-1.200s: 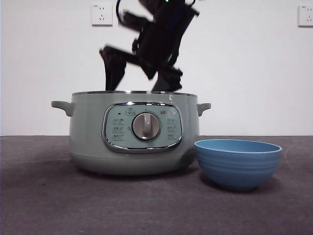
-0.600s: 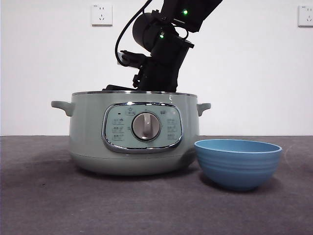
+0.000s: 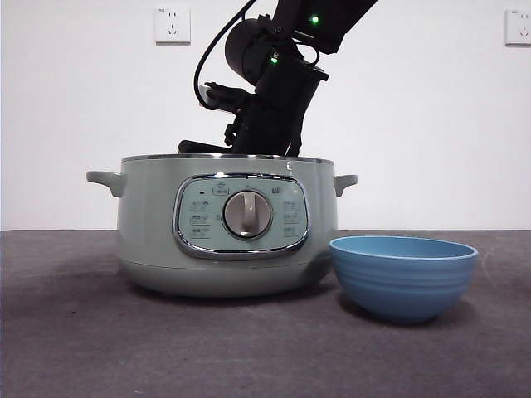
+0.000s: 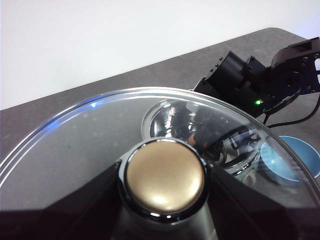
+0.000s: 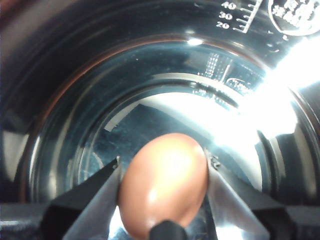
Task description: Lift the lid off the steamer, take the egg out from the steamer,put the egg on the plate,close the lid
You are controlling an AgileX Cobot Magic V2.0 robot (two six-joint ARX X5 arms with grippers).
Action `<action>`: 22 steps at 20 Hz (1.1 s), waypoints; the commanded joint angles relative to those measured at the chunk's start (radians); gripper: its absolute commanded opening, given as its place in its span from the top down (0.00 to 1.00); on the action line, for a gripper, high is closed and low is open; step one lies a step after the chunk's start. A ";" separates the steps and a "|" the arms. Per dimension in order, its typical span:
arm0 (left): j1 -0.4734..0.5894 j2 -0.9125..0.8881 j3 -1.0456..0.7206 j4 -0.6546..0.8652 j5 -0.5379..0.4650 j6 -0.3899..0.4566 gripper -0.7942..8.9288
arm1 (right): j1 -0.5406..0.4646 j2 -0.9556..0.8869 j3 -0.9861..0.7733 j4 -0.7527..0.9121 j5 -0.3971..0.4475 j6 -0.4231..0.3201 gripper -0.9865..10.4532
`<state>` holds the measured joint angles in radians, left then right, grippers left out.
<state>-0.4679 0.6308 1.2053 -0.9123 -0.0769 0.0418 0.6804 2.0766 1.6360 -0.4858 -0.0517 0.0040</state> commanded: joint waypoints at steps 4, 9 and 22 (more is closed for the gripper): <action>-0.002 -0.011 0.008 0.051 0.000 0.012 0.93 | 0.002 -0.068 0.000 0.017 0.002 0.003 0.93; -0.002 -0.011 0.008 0.051 0.002 0.011 0.93 | -0.004 -0.351 0.000 -0.123 0.007 -0.008 0.93; -0.002 -0.010 0.008 0.050 0.007 0.011 0.93 | -0.195 -0.662 -0.104 -0.527 -0.027 -0.058 0.93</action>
<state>-0.4679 0.6308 1.2053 -0.9123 -0.0708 0.0441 0.4862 1.4101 1.5475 -1.0130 -0.0727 -0.0460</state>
